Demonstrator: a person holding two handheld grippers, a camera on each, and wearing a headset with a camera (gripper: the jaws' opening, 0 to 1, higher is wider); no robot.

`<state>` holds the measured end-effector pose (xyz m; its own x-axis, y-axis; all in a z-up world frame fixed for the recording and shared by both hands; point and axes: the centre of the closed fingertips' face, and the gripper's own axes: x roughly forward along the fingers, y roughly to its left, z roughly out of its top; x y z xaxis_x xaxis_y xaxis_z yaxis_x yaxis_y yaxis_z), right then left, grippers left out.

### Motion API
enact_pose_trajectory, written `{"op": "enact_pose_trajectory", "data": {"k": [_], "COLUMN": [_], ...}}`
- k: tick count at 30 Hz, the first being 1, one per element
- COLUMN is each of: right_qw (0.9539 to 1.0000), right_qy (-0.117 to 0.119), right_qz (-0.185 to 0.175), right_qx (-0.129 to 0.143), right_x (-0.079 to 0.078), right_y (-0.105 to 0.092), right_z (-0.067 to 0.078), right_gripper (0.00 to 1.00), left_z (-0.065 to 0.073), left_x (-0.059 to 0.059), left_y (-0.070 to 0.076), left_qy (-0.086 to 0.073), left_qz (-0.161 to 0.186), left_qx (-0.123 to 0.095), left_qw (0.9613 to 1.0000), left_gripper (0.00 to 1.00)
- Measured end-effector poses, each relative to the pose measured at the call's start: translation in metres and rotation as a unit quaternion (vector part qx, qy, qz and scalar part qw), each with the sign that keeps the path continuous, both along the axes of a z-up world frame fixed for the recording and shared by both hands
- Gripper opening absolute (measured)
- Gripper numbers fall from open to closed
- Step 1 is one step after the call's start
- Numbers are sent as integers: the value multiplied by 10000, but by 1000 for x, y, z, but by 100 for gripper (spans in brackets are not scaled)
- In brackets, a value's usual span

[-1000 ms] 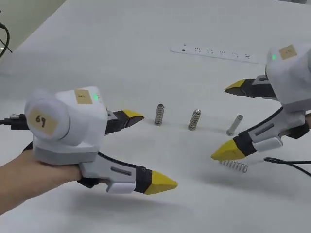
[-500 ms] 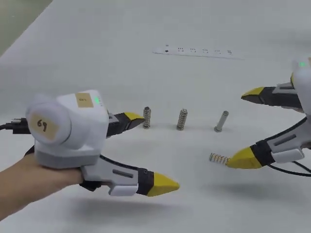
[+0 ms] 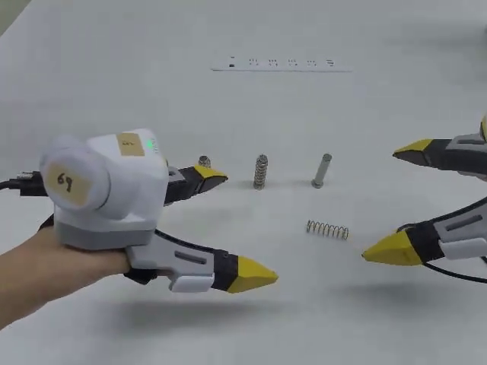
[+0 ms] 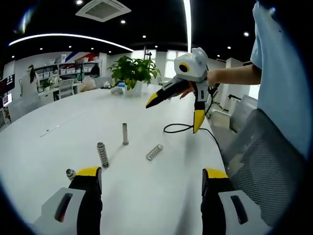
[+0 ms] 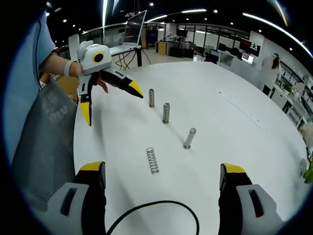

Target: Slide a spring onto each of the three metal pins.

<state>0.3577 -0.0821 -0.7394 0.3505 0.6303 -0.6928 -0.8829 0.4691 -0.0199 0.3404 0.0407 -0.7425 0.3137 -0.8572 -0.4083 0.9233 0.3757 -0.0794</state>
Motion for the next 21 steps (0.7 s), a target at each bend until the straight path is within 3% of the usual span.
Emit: {"op": "enact_pose_trajectory", "data": {"k": [9, 21], "right_qw": [9997, 9989], "right_qy": [45, -93], "right_qz": [-229, -402], "right_qx": [79, 205], "right_x": [-13, -12], "right_y": [-11, -13], "right_z": [0, 10], "right_gripper": [94, 93], "left_z": [-7, -10], "left_x": [2, 6], "left_y": [-16, -34], "left_qy": [34, 27], "left_qz": [-190, -428], "left_qx": [-17, -129], "left_qw": [9998, 9990], "left_gripper": [76, 67]}}
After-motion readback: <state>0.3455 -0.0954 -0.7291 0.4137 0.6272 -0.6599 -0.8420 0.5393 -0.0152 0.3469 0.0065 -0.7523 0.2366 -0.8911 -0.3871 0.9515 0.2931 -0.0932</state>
